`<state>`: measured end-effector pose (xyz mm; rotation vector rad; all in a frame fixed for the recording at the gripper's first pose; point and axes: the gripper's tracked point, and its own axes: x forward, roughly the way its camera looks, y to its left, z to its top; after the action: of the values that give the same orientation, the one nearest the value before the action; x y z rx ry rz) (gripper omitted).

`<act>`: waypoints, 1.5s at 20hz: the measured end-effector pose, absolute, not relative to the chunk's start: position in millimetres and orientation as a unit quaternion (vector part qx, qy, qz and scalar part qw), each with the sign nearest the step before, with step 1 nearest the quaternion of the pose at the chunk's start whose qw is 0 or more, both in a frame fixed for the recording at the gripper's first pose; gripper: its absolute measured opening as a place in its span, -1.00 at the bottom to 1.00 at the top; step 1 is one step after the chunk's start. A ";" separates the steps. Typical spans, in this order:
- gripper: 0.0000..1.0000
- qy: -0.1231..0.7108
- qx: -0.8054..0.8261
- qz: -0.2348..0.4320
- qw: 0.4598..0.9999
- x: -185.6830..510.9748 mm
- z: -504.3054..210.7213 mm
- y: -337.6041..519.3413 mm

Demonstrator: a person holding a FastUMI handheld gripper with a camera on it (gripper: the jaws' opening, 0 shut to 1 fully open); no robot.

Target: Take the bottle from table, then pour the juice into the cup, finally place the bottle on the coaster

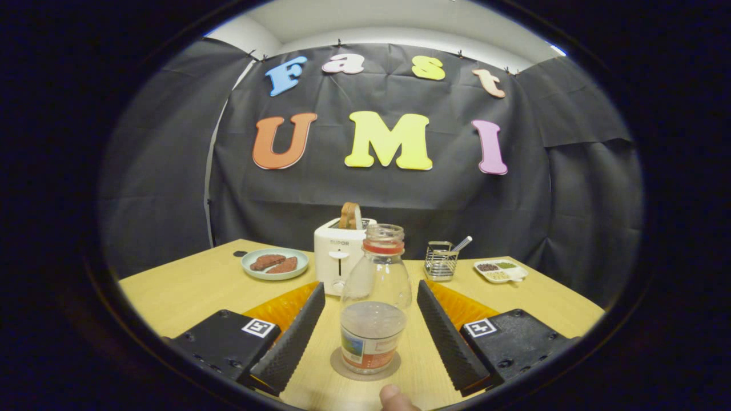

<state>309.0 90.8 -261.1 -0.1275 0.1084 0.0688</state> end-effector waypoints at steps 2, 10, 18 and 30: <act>1.00 0.042 -0.062 0.033 0.997 298.7 -243.7 89.2; 1.00 0.002 -0.048 0.024 0.999 242.5 -173.0 78.3; 1.00 -0.006 -0.032 0.022 0.999 176.8 -120.0 74.0; 1.00 -0.038 -0.037 0.014 0.998 72.7 -36.4 74.6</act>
<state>72.7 74.6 -36.4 -0.0741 -0.0755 0.0285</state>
